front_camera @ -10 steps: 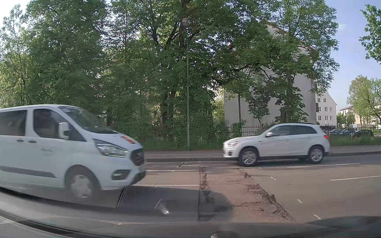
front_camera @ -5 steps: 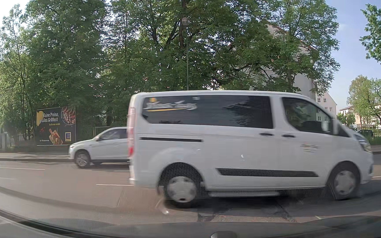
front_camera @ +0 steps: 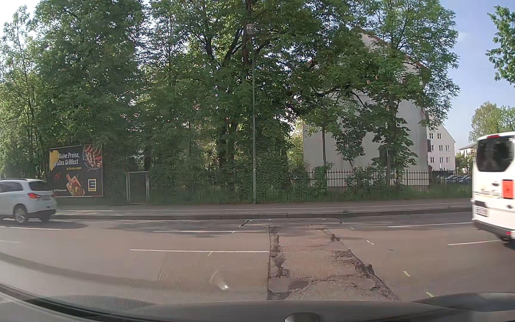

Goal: Follow the waypoints while adhering to traffic rules and regulations

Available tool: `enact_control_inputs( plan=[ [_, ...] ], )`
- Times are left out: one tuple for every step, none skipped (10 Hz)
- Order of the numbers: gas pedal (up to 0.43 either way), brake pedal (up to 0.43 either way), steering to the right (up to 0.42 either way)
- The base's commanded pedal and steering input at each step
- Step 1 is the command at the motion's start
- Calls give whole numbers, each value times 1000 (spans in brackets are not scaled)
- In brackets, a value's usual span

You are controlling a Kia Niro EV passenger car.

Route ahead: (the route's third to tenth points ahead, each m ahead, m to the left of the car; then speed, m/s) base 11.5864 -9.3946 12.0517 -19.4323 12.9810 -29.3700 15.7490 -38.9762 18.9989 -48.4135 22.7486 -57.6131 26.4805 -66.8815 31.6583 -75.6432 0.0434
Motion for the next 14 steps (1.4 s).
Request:
enact_control_inputs(
  plan=[
    [0,213,20],
    [0,213,20],
    [0,213,20],
    [0,213,20],
    [0,213,20],
    [0,213,19],
    [0,213,17],
    [0,213,15],
    [0,213,14],
    [0,213,14],
    [0,213,13],
    [0,213,14],
    [0,213,13],
    [0,213,13]
  ],
)
